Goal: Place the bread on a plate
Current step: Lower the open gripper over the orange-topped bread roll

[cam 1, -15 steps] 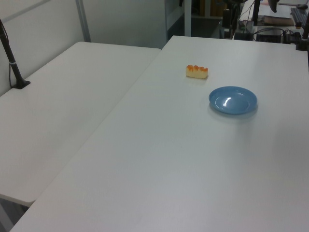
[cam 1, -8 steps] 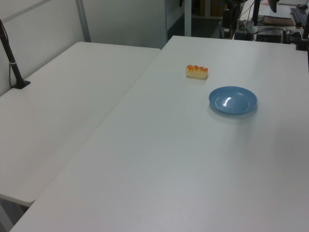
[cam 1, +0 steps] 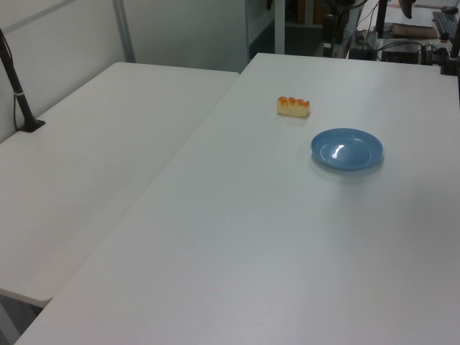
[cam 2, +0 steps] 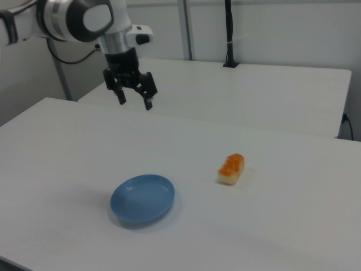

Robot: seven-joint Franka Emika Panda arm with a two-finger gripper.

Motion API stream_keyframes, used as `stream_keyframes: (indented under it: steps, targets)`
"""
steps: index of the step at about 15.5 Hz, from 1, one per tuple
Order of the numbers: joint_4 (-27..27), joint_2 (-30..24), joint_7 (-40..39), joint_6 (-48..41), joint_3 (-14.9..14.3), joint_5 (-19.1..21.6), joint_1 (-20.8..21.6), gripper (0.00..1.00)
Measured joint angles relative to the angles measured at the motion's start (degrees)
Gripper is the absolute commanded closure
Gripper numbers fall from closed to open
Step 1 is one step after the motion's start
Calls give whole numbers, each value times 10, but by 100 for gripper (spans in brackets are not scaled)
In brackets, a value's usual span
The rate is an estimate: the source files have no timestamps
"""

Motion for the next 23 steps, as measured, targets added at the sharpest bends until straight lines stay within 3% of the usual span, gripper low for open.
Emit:
stream_keyframes:
  steps: [14, 23]
  targets:
    - [-7, 182, -1, 343, -17, 0, -95, 0]
    - [-7, 264, -21, 421, -17, -1, -129, 0]
